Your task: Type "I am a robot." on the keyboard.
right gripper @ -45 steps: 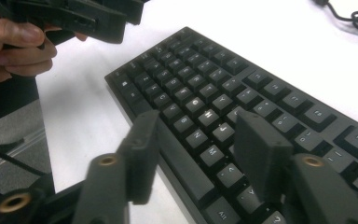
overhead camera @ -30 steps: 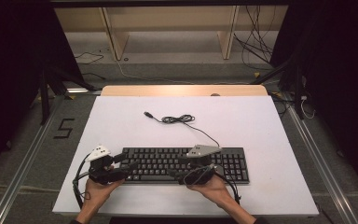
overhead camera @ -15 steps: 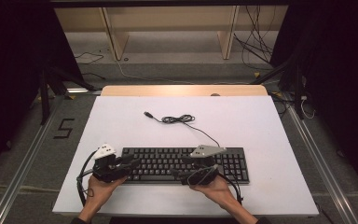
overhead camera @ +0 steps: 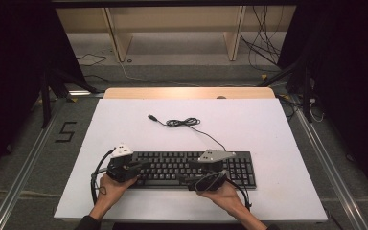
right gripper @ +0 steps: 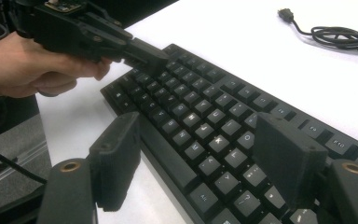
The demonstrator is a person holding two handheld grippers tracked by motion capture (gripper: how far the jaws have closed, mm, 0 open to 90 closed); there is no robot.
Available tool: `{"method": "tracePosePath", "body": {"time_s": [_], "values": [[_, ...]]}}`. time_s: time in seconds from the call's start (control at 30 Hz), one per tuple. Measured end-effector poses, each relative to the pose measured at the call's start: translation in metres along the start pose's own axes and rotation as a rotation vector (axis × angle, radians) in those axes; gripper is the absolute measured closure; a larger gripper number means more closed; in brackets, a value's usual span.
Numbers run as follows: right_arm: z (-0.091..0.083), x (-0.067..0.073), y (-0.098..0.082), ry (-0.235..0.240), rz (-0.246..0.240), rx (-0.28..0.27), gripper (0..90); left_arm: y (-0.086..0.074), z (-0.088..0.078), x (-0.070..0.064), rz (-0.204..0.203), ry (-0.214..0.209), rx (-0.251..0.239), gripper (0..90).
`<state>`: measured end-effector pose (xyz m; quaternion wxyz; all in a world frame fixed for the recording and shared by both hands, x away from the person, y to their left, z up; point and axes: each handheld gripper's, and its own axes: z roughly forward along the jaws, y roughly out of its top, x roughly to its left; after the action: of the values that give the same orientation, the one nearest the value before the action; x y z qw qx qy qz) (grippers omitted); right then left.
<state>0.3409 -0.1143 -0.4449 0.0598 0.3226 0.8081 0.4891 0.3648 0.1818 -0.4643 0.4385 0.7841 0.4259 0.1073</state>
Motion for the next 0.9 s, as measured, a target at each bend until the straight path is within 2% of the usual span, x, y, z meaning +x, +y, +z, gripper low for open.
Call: {"method": "tracePosePath", "body": {"time_s": [0.3,0.6,0.8,0.9], "values": [[-0.003,-0.001,-0.001,-0.004,-0.002,-0.007,31.7,0.005,0.016,0.0,0.006,0.009,0.058,89.0],[-0.004,0.0,0.0,-0.007,0.001,-0.012,30.3,0.007,0.025,0.0,0.012,0.017,0.089,89.0],[-0.004,0.0,0.0,-0.007,0.0,-0.013,30.2,0.006,0.028,0.001,0.001,0.025,0.1,89.0],[-0.004,0.0,0.0,-0.004,0.002,-0.011,30.3,0.005,0.03,0.002,0.013,0.039,0.113,89.1]]}}
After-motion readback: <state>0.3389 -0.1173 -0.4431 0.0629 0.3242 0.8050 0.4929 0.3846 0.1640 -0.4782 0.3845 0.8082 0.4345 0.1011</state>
